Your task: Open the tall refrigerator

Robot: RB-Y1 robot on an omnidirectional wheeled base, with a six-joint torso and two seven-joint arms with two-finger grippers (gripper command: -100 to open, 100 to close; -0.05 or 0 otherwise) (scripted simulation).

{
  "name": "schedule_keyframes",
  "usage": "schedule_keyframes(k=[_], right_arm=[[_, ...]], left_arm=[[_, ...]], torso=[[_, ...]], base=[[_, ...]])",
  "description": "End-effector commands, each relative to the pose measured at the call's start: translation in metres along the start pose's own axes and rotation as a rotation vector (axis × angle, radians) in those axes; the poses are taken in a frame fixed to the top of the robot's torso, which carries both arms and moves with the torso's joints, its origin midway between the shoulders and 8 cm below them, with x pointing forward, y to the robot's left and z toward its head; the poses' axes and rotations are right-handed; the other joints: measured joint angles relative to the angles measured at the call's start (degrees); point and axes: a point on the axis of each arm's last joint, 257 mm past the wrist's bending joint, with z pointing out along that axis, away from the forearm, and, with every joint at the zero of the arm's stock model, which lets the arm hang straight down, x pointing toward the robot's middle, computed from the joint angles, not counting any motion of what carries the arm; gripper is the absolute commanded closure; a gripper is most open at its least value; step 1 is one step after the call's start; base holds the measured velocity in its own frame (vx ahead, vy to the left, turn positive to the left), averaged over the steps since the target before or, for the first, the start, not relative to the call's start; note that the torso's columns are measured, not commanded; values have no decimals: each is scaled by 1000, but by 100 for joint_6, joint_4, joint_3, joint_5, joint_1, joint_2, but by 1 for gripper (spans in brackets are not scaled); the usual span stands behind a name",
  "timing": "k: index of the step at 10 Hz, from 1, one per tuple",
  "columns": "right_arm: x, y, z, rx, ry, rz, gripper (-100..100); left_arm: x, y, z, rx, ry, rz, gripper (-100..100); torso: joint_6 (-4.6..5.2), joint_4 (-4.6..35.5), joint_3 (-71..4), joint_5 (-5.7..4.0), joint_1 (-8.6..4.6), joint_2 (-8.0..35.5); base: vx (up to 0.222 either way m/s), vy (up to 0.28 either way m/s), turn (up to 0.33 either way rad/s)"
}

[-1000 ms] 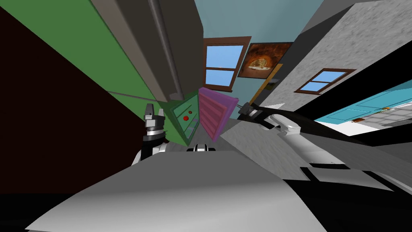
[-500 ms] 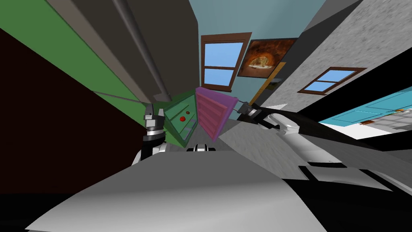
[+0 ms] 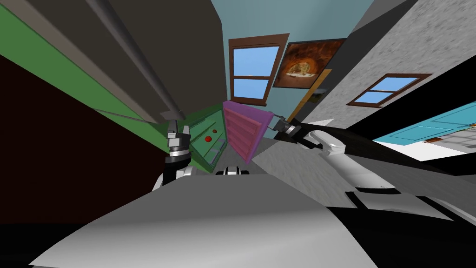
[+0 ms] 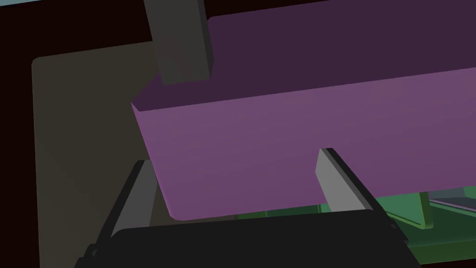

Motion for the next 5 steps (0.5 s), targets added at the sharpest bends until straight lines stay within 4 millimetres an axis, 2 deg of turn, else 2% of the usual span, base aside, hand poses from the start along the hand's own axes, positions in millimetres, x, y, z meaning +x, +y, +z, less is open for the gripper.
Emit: schedule_keyframes(k=[1, 2, 3, 5], right_arm=[[-17, -12, 8, 20, -38, -65, -100], [-23, -14, 10, 22, -51, -93, -100], [-13, 0, 7, -3, -30, -63, -100], [-7, 5, 5, -2, -16, -51, -100]], left_arm=[[0, 0, 0, 0, 0, 0, 0], [0, 0, 0, 0, 0, 0, 0], [0, 0, 0, 0, 0, 0, 0], [0, -1, 0, 4, 0, 0, 0]], torso=[[-14, 2, -3, 5, 11, -4], [-23, 5, -8, 12, 20, -8], [-28, 8, -14, 17, 25, -18], [16, -19, -15, -8, -6, -23]], base=[[42, -62, 3], [67, -74, 8], [26, -55, -32], [25, -36, -19]])
